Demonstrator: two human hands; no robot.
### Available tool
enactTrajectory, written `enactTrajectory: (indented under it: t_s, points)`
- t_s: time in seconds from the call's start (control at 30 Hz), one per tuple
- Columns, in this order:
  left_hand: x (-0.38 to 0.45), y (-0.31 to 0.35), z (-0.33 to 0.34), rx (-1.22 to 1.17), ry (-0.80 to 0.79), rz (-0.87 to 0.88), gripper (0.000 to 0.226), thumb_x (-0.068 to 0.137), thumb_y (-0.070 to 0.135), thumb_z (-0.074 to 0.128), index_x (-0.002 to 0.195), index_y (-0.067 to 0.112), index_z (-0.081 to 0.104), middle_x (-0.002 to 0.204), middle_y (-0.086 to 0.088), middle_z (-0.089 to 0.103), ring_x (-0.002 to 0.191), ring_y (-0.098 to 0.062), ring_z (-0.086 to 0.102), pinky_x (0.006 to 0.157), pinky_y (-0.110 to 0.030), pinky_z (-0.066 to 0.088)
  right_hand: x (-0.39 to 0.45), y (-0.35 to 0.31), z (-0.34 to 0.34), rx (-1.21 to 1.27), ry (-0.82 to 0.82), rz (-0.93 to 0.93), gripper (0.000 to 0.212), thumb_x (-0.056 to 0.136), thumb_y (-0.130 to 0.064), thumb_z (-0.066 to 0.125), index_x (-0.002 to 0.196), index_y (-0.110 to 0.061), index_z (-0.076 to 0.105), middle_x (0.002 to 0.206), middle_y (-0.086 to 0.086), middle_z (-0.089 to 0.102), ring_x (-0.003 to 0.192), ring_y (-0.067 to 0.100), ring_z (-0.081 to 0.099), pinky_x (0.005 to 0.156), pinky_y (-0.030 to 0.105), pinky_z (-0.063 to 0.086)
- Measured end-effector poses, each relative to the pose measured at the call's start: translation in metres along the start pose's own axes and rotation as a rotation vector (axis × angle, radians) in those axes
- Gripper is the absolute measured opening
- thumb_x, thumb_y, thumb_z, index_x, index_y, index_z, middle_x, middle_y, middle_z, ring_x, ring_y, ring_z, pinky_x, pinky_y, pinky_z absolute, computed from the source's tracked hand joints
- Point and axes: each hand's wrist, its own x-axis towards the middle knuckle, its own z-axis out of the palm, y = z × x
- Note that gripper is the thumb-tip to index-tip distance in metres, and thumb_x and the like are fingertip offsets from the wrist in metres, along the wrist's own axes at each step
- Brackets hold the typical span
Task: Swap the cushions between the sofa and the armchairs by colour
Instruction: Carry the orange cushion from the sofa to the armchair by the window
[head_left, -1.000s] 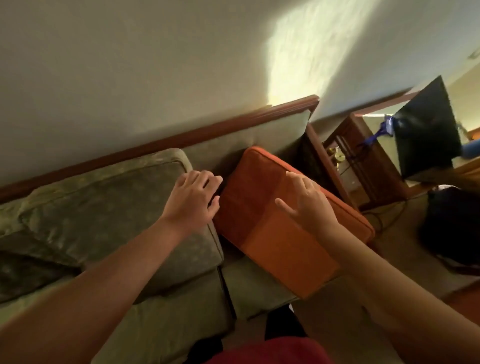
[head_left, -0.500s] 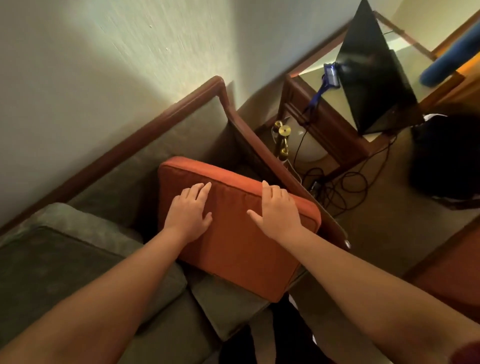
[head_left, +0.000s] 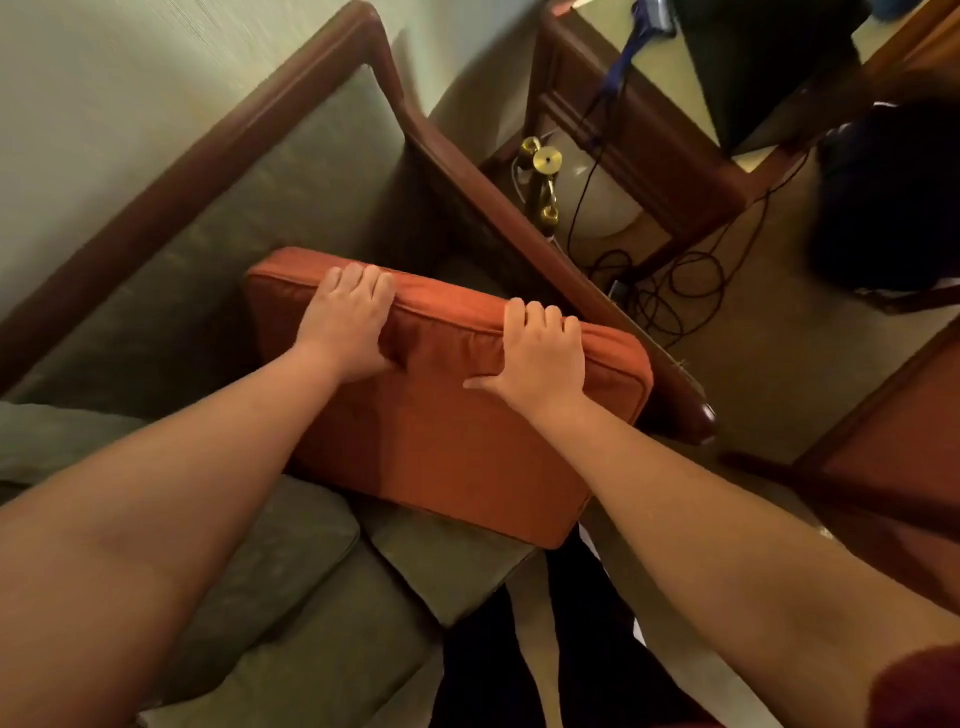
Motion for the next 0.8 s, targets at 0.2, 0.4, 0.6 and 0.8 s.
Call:
enactTrajectory:
  t_s: [0.2, 0.4, 0.6, 0.8]
  points:
    - [-0.019, 0.001, -0.017, -0.103, -0.068, 0.098, 0.072, 0.052, 0.059, 0.09, 0.102, 0.012, 0.065, 0.095, -0.013, 0.07, 0.085, -0.039, 0.063, 0.076, -0.043, 0.049, -0.012, 0.005, -0.015, 0.115, -0.052, -0.128, 0.067, 0.071, -0.083, 0.072, 0.099, -0.023, 0.068, 0.093, 0.002, 0.075, 0.082, 0.029, 0.072, 0.067, 0.038, 0.054]
    - [-0.093, 0.006, -0.055, -0.089, -0.092, 0.121, 0.053, 0.059, 0.062, 0.083, 0.087, 0.019, 0.07, 0.081, -0.008, 0.073, 0.07, -0.035, 0.07, 0.058, -0.038, 0.053, -0.083, -0.016, -0.056, 0.156, -0.069, -0.159, 0.051, 0.078, -0.074, 0.074, 0.095, -0.026, 0.075, 0.09, -0.001, 0.076, 0.08, 0.025, 0.073, 0.07, 0.037, 0.059]
    - [-0.161, 0.04, -0.12, -0.08, -0.022, 0.173, 0.04, 0.062, 0.05, 0.084, 0.082, 0.018, 0.071, 0.074, -0.005, 0.072, 0.061, -0.031, 0.069, 0.051, -0.037, 0.054, -0.166, -0.001, -0.12, 0.078, -0.052, -0.146, 0.047, 0.075, -0.068, 0.082, 0.088, -0.024, 0.076, 0.077, -0.004, 0.072, 0.071, 0.021, 0.071, 0.061, 0.028, 0.044]
    - [-0.185, 0.104, -0.223, -0.062, 0.162, 0.303, 0.049, 0.061, 0.06, 0.088, 0.08, 0.017, 0.073, 0.07, -0.006, 0.071, 0.057, -0.031, 0.068, 0.05, -0.037, 0.054, -0.241, 0.062, -0.205, 0.049, 0.002, -0.036, 0.055, 0.072, -0.078, 0.074, 0.092, -0.027, 0.074, 0.081, -0.007, 0.072, 0.077, 0.019, 0.07, 0.062, 0.03, 0.043]
